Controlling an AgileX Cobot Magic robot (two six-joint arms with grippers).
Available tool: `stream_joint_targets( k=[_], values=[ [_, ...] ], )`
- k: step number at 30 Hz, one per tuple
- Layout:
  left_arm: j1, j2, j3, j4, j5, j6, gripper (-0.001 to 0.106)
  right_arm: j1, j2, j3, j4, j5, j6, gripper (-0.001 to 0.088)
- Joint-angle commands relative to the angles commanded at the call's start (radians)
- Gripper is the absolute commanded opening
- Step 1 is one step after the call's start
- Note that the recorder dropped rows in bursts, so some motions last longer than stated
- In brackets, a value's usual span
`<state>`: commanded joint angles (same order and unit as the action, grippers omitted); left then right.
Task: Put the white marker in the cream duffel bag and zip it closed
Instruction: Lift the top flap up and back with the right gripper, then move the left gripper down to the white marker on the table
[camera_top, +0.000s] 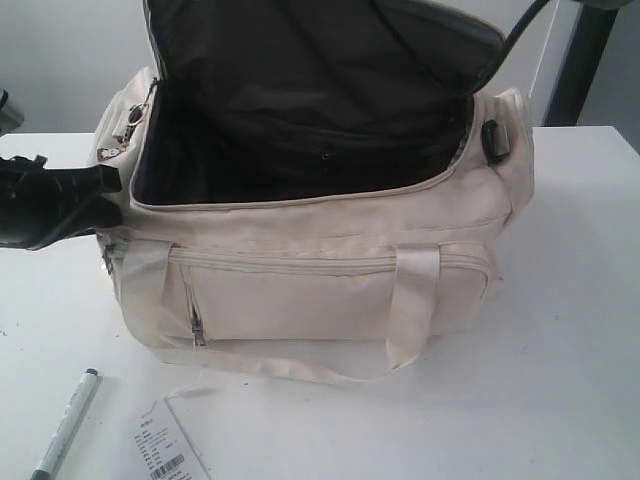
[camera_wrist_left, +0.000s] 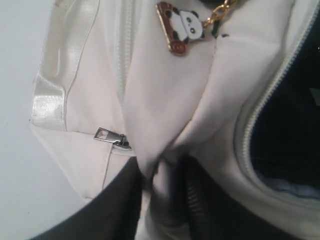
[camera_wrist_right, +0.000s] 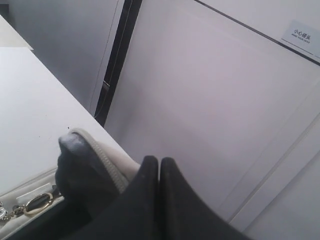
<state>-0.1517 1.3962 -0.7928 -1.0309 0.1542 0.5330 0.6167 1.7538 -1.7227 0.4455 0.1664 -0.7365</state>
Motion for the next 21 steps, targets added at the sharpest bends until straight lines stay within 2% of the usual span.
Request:
stream_joint_targets(
  k=[1,3,6,8,12,14,16,17,21],
  values=[
    [0.0,0.0,0.0,0.0,0.0,-0.005,0.065,0.0,0.0,0.0,0.0,0.0,0.0,0.0],
    [0.0,-0.009,0.0,0.0,0.005,-0.003,0.073,0.0,0.0,0.0,0.0,0.003,0.0,0.0],
    [0.0,-0.06,0.0,0.012,0.017,0.023,0.074,0.0,0.0,0.0,0.0,0.003,0.0,0.0],
    [0.0,-0.143,0.0,0.08,0.029,0.028,0.074,0.0,0.0,0.0,0.0,0.003,0.0,0.0],
    [0.0,-0.213,0.0,0.174,0.063,0.028,0.074,0.0,0.0,0.0,0.0,0.003,-0.008,0.0],
    [0.0,-0.262,0.0,0.255,0.125,0.022,0.074,0.0,0.0,0.0,0.0,0.003,-0.008,0.0],
    [0.0,-0.304,0.0,0.314,0.234,0.017,0.07,0.0,0.0,0.0,0.0,0.003,-0.008,0.0],
    [0.0,-0.33,0.0,0.342,0.298,0.017,0.062,0.0,0.0,0.0,0.0,0.003,-0.008,0.0],
    [0.0,-0.387,0.0,0.416,0.431,0.008,0.038,0.0,0.0,0.0,0.0,0.003,-0.008,0.0]
  ],
)
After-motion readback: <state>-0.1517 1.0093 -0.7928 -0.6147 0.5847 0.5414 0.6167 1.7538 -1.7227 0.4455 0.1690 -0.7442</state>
